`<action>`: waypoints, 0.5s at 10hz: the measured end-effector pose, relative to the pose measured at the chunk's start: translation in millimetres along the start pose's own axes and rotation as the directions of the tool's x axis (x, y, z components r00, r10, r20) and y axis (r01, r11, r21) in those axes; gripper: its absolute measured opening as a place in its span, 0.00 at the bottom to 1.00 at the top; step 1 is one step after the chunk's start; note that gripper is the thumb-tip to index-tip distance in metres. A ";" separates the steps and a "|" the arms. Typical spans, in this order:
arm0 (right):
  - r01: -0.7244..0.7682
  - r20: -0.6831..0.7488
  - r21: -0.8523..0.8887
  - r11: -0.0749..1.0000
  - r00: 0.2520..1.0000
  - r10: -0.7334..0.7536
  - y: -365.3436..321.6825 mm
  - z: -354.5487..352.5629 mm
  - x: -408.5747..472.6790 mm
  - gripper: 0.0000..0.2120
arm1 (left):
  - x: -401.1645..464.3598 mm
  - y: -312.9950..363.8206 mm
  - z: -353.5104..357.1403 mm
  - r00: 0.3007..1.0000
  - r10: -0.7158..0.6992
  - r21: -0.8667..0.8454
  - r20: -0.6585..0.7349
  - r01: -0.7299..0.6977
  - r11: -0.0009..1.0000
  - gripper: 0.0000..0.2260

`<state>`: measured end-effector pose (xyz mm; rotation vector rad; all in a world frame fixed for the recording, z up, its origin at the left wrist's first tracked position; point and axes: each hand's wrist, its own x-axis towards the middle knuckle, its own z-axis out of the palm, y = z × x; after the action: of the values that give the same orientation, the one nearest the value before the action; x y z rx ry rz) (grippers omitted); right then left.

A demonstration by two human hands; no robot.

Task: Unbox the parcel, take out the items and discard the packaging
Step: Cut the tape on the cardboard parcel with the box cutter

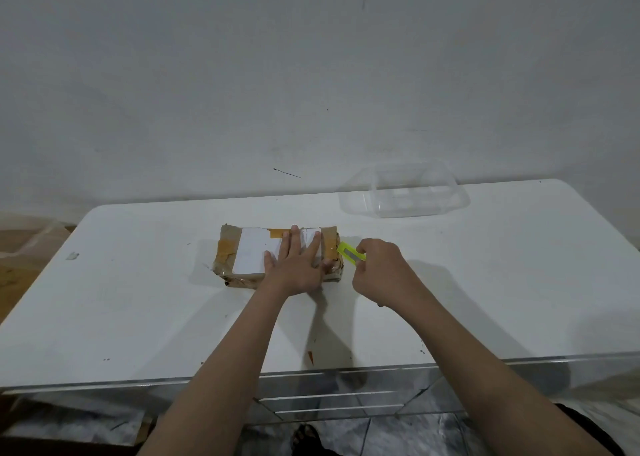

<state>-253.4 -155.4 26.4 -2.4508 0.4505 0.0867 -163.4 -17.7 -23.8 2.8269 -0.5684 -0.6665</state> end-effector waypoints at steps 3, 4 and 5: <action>0.023 -0.013 0.021 1.000 1.000 -0.022 8.2 4.5 -13.2 0.12 | -0.4 0.6 0.1 1.000 -0.001 -0.006 0.009 0.001 1.000 0.28; 0.039 -0.010 0.015 0.999 0.999 -0.038 11.9 9.0 -20.2 0.11 | 0.8 0.0 -0.9 1.000 -0.003 -0.017 0.014 0.003 1.000 0.28; 0.039 -0.009 0.052 0.998 0.999 -0.038 14.6 6.5 -24.6 0.10 | 1.0 0.1 -0.6 1.000 -0.001 -0.009 0.014 0.001 1.000 0.28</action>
<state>-281.1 -154.9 16.9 -2.4082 0.4040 0.0488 -162.3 -18.1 -23.6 2.8162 -0.5643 -0.6882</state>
